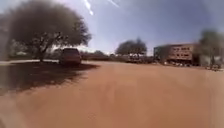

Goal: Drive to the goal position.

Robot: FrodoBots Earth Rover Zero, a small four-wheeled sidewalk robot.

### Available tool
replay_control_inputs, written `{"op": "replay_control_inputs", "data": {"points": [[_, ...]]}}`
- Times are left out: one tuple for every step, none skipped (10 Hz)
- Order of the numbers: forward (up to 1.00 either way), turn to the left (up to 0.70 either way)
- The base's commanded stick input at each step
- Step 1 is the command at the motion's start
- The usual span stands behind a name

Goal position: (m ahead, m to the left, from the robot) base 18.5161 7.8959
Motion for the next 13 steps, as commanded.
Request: {"op": "replay_control_inputs", "data": {"points": [[1.00,0.00],[1.00,0.00],[1.00,0.00],[1.00,0.40],[1.00,0.40],[1.00,0.32],[1.00,0.14],[1.00,0.00],[1.00,0.00],[1.00,0.00],[1.00,0.00],[1.00,0.00],[1.00,0.00]]}}
